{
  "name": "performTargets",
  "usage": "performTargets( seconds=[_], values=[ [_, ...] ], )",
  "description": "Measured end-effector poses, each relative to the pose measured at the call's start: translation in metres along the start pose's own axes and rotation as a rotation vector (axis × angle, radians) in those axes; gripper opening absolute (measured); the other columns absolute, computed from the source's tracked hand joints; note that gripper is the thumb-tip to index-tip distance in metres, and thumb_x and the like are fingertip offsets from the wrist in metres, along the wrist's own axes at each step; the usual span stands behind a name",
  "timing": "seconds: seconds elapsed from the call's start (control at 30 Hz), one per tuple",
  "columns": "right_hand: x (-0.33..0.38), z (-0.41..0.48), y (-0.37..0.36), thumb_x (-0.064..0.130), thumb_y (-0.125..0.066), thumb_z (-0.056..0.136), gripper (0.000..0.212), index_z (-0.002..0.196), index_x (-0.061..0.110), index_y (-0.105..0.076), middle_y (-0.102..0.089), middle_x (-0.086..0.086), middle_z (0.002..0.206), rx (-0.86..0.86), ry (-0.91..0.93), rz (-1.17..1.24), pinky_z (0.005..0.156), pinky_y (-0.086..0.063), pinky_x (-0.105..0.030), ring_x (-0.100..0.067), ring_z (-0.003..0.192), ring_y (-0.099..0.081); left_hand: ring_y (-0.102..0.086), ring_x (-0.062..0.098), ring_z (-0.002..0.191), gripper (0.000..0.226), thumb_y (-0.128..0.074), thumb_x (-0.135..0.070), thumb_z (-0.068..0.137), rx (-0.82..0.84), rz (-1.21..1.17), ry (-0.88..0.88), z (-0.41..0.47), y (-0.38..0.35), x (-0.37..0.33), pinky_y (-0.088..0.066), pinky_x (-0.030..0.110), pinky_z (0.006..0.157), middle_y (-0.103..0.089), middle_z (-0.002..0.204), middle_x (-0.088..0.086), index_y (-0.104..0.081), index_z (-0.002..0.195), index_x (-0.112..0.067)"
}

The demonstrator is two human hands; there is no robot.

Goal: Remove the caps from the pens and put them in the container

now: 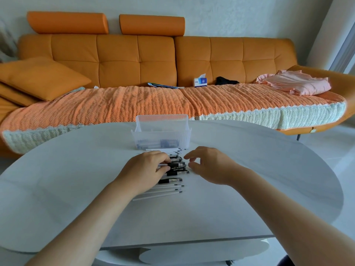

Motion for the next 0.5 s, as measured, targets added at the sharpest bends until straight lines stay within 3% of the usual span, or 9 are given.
performTargets(
  seconds=[0.13,0.23,0.5],
  values=[
    [0.02,0.001,-0.002,0.04,-0.046,0.101,0.029,0.122,0.033,-0.065,-0.061,0.015,0.115,0.023,0.078,-0.113,0.078,-0.046,-0.028,-0.006,0.087,-0.056,-0.05,0.005,0.076,0.01,-0.062,-0.034,0.091,-0.027,-0.011,-0.01,-0.001,0.004,-0.002,-0.044,0.027,0.068,-0.065,0.098,-0.019,-0.065,0.101,-0.034],
    [0.029,0.004,-0.004,0.036,-0.043,0.103,0.03,0.109,0.024,-0.069,-0.063,0.007,0.103,0.031,0.121,-0.201,0.079,-0.05,-0.037,-0.017,0.094,-0.06,-0.058,0.004,0.087,0.013,-0.063,-0.036,0.088,-0.051,-0.011,-0.016,-0.003,0.007,-0.002,-0.048,0.029,0.072,-0.065,0.099,-0.021,-0.064,0.101,-0.037],
    [0.038,0.009,-0.007,0.038,-0.052,0.099,0.024,0.101,0.025,-0.073,-0.065,0.008,0.099,-0.034,0.133,-0.233,0.075,-0.05,-0.035,-0.016,0.092,-0.06,-0.062,0.008,0.089,0.014,-0.062,-0.038,0.091,-0.019,-0.013,0.028,-0.004,0.01,0.002,-0.048,0.029,0.072,-0.07,0.095,-0.015,-0.072,0.101,-0.036]
  ],
)
Point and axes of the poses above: each hand's wrist, its own z-axis towards the middle knuckle, its own y-axis out of the back of the hand, x = y × z, the point moved 6 cm from there along z, towards the middle knuckle
